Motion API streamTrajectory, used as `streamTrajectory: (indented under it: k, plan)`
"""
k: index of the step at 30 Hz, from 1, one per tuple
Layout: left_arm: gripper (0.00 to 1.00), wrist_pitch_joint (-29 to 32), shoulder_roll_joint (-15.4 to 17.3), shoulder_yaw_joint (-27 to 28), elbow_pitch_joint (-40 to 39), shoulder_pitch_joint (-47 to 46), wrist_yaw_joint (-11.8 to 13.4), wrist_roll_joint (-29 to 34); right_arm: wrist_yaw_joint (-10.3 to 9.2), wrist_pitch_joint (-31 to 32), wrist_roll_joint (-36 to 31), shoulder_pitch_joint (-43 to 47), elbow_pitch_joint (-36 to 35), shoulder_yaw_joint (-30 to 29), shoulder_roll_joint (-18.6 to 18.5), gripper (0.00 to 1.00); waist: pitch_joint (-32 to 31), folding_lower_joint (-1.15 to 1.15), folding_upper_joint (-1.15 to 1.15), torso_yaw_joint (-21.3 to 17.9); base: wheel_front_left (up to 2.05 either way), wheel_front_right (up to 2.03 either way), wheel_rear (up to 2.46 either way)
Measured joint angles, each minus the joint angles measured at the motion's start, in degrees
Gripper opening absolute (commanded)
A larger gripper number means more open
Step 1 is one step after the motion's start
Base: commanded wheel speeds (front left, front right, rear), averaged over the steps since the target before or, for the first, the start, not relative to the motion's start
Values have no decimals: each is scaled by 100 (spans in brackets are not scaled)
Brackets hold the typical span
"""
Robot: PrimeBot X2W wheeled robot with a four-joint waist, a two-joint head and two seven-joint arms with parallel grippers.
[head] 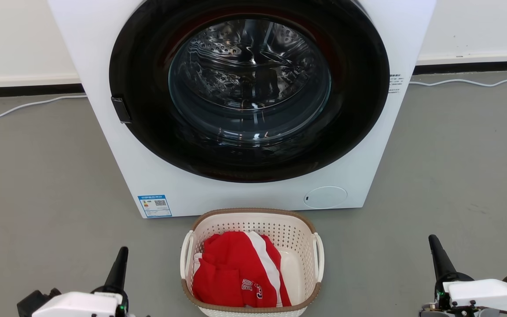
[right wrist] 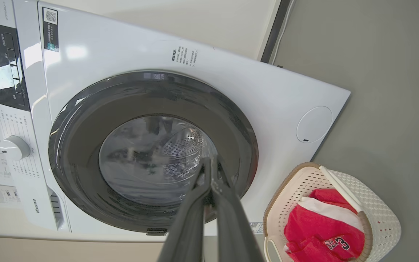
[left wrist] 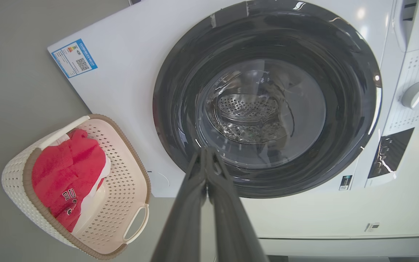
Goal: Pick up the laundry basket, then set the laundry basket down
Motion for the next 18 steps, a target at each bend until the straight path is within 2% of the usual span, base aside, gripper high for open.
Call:
streamTrajectory:
  k: [18]
  plan:
    - [0, 303, -91, 81, -196, -190, -101, -1129, 0, 321, 1426, -129, -115, -8, -5, 0, 38, 0, 0, 15, 0, 0, 0]
